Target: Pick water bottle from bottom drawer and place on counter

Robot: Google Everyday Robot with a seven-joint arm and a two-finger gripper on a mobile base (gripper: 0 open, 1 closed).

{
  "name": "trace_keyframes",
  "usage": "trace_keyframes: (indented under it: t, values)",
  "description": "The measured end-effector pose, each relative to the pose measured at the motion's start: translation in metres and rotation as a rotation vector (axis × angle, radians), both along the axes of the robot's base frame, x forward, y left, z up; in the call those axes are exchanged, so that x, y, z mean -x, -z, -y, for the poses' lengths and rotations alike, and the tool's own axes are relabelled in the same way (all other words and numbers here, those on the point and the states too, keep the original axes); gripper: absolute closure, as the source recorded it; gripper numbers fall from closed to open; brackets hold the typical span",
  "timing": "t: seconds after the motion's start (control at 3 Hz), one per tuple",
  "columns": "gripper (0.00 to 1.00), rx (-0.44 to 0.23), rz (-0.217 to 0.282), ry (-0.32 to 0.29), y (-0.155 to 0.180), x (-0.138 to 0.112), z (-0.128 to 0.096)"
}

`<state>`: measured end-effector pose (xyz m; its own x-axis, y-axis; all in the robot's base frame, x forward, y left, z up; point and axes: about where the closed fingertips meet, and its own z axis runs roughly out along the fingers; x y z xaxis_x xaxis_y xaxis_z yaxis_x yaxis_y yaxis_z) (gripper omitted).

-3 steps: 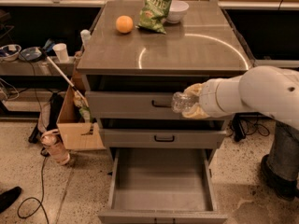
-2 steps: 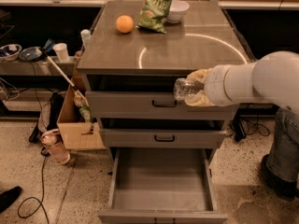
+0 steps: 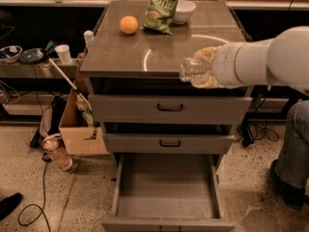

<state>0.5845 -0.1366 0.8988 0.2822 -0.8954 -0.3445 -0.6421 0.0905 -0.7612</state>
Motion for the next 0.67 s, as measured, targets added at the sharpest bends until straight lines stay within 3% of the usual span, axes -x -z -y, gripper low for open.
trace_keyframes:
  t: [0.33,0.67]
  values:
    - [1.00,0.009,0.073,-0.006,-0.025,-0.024,-0.008]
    - [1.00,-0.004,0.114,-0.002,-0.036,-0.056,-0.014]
